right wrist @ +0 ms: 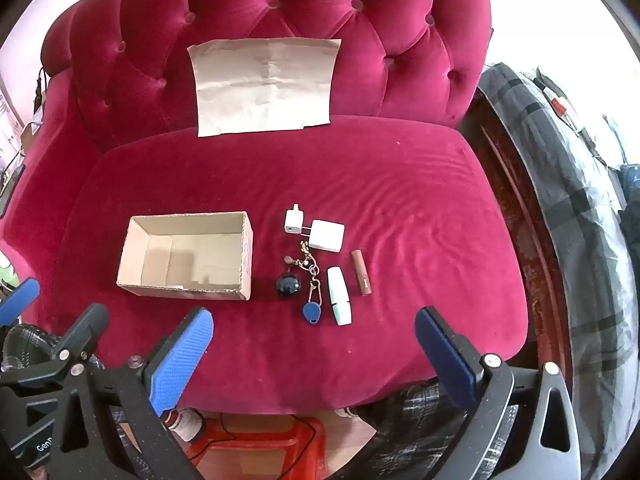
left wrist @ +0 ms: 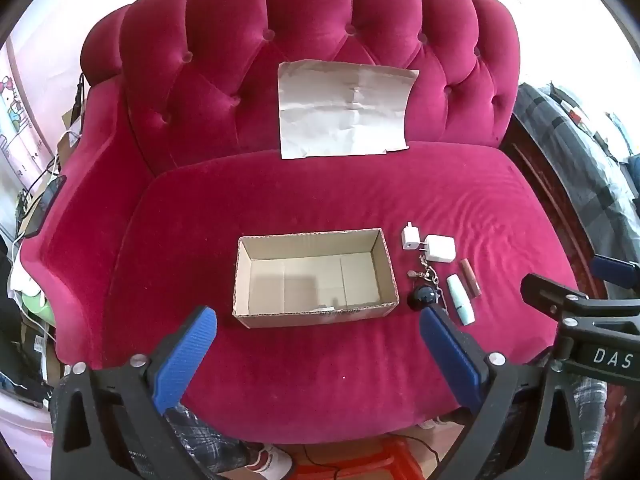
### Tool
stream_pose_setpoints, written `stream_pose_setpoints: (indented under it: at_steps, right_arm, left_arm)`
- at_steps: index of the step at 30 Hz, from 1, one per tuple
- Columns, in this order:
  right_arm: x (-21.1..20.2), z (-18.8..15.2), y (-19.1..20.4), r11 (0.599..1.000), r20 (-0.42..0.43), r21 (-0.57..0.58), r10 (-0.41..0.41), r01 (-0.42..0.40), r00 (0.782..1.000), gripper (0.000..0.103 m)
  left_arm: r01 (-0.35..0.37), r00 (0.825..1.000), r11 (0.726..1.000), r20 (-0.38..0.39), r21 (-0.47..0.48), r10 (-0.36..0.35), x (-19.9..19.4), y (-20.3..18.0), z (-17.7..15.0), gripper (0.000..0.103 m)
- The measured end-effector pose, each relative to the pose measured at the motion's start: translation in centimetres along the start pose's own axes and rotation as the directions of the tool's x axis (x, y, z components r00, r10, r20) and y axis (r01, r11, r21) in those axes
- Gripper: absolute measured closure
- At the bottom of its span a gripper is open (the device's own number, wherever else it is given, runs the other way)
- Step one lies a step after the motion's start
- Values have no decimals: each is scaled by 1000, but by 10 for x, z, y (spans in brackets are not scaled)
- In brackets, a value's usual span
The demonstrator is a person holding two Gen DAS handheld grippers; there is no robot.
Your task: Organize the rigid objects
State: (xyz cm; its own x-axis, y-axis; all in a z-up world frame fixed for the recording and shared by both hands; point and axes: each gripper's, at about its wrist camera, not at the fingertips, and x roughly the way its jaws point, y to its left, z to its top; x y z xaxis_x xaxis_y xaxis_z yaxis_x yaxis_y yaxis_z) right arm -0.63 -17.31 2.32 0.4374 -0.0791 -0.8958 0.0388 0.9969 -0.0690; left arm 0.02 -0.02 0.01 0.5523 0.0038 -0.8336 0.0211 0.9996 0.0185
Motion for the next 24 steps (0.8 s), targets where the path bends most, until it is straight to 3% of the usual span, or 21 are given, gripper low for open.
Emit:
stream_pose_setpoints:
  at_steps: [24]
  right_arm:
    - [-8, -1, 6, 1000, 27, -13, 4, -3, 1000, 0]
  left_arm:
    - [1, 1000, 1000, 15, -14, 0, -6, 7, 2, 0]
